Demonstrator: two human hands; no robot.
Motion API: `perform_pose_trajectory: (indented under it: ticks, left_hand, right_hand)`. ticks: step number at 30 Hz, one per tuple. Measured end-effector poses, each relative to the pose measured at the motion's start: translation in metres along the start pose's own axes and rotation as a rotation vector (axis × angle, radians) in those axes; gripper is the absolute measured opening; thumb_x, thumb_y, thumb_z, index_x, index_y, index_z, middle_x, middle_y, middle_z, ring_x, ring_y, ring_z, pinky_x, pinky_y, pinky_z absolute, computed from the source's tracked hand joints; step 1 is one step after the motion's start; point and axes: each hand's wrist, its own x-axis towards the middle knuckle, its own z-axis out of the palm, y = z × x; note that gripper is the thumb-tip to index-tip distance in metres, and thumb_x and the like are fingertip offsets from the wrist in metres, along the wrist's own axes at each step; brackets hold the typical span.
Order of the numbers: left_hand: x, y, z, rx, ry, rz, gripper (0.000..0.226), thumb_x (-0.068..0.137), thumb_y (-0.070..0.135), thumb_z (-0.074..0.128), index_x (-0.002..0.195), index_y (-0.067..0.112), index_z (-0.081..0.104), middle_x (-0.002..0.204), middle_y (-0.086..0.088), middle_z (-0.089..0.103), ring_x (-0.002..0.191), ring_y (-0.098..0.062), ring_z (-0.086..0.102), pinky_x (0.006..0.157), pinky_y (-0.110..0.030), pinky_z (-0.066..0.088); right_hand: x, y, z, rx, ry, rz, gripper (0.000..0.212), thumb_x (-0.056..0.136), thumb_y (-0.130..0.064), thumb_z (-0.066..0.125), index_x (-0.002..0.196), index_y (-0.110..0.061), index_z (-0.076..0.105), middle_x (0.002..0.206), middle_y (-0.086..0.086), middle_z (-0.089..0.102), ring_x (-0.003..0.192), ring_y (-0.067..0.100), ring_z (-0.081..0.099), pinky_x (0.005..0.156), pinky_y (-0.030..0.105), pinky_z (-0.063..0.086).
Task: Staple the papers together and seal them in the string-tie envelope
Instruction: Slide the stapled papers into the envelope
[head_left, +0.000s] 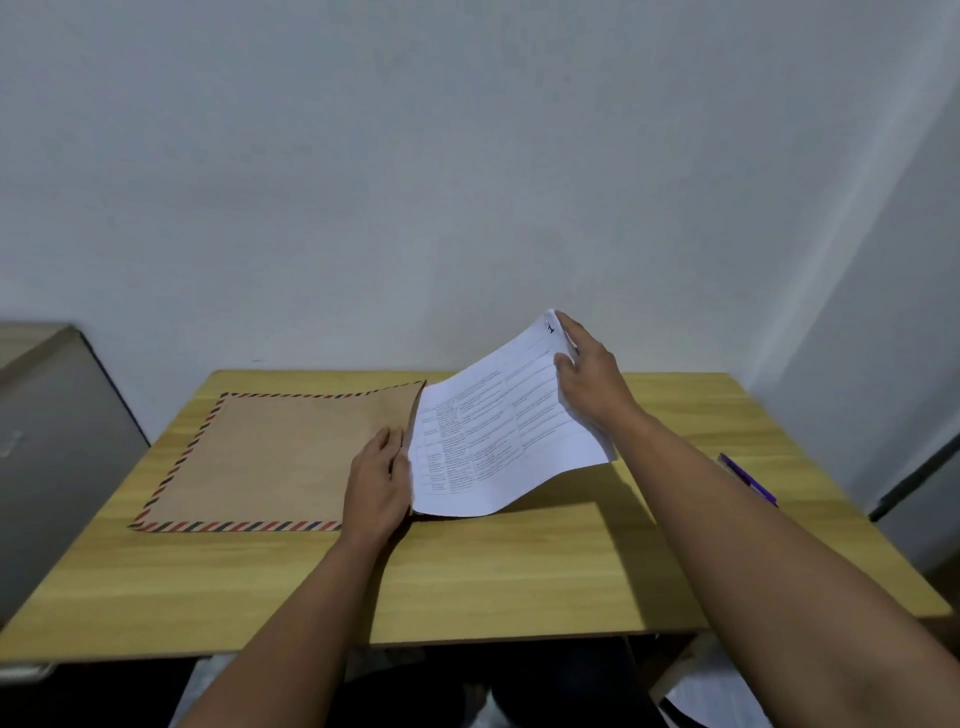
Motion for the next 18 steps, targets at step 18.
perform_pose_trajectory:
  ticks: [18]
  left_hand:
    - [0.009,0.032,-0.019,0.381,-0.072,-0.005,0.035,0.103,0.025,0.038,0.123,0.01,0.063,0.13,-0.01,0.065,0.123,-0.033,0.055,0.093,-0.047,0.051]
  right_hand:
    - [0.027,-0.034,-0.012,-0.124,-0.042,-0.038,0.062,0.101,-0.006,0.039,0.156,-0.033,0.043,0.154,-0.009,0.051,0.106,0.001,0.061,0.071,0.001,0.04]
